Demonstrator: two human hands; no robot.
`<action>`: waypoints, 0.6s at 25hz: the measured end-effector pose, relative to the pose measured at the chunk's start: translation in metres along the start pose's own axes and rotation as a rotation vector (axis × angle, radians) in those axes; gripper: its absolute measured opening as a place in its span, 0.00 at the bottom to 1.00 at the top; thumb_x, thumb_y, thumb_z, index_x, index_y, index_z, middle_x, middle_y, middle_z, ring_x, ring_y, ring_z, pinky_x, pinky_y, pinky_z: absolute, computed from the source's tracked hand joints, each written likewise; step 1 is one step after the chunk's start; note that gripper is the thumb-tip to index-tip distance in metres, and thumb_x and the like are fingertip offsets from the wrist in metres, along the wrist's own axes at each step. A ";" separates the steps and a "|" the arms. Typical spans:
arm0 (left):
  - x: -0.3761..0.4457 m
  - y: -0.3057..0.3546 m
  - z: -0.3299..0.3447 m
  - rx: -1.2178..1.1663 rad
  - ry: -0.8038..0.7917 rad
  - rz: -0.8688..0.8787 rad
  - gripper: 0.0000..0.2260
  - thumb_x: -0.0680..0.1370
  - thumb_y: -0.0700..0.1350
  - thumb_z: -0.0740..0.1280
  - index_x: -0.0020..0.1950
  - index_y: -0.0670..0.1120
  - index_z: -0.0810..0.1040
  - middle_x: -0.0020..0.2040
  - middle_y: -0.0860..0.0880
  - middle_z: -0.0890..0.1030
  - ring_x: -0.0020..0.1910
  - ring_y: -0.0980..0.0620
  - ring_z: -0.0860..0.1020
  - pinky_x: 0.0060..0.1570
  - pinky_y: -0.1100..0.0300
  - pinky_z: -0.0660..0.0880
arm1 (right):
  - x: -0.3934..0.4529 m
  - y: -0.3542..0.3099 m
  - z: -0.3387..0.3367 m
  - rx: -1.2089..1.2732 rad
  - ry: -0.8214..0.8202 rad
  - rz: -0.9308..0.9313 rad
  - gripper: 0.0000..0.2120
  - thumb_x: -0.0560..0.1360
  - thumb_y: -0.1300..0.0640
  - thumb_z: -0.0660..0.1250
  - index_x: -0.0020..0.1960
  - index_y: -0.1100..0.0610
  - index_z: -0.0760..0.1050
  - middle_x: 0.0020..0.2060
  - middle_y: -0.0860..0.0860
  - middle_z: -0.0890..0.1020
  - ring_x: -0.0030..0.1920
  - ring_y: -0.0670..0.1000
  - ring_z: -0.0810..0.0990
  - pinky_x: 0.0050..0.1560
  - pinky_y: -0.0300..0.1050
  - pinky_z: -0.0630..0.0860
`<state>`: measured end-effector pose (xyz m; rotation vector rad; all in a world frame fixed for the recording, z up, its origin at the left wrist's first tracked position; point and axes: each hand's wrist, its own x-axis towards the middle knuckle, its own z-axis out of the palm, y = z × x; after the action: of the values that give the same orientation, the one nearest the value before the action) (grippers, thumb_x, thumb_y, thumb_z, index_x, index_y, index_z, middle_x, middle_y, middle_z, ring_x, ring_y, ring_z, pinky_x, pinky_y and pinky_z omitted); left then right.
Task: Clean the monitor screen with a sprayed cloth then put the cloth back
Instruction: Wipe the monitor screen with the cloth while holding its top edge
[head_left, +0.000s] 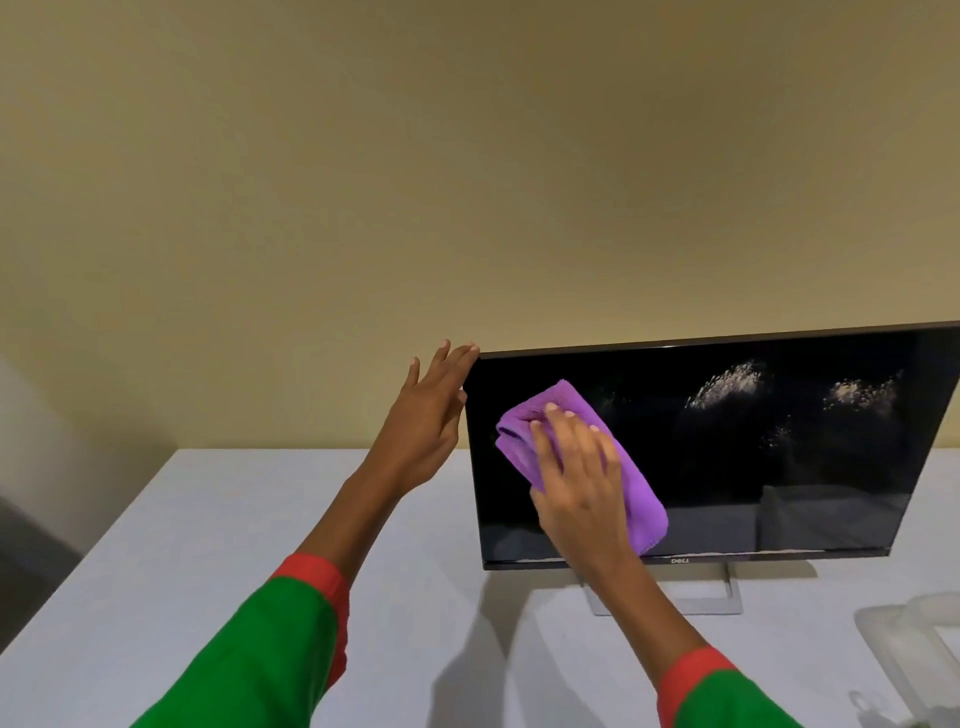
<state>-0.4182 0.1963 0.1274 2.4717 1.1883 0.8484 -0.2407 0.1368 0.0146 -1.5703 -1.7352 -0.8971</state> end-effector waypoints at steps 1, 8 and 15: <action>0.000 0.000 -0.001 -0.015 -0.003 -0.005 0.22 0.80 0.35 0.50 0.74 0.46 0.57 0.75 0.48 0.60 0.76 0.52 0.48 0.75 0.51 0.43 | -0.011 -0.001 0.008 -0.056 -0.072 -0.077 0.27 0.72 0.62 0.64 0.71 0.63 0.67 0.71 0.59 0.68 0.71 0.59 0.67 0.69 0.57 0.63; 0.002 0.000 -0.006 -0.045 -0.044 -0.021 0.20 0.82 0.40 0.50 0.74 0.48 0.58 0.75 0.49 0.61 0.76 0.53 0.47 0.75 0.48 0.41 | 0.007 0.016 0.016 -0.180 -0.166 -0.283 0.34 0.72 0.60 0.57 0.77 0.57 0.53 0.77 0.52 0.53 0.77 0.51 0.52 0.74 0.65 0.49; 0.002 -0.005 -0.008 -0.066 -0.087 -0.021 0.24 0.80 0.34 0.48 0.74 0.51 0.56 0.76 0.50 0.59 0.76 0.52 0.43 0.74 0.44 0.39 | -0.010 0.057 0.010 -0.192 -0.110 0.091 0.31 0.75 0.60 0.57 0.77 0.57 0.52 0.77 0.52 0.55 0.77 0.52 0.53 0.65 0.72 0.57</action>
<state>-0.4254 0.2011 0.1320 2.4137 1.1358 0.7537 -0.1831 0.1431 0.0053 -1.8392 -1.6773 -0.9716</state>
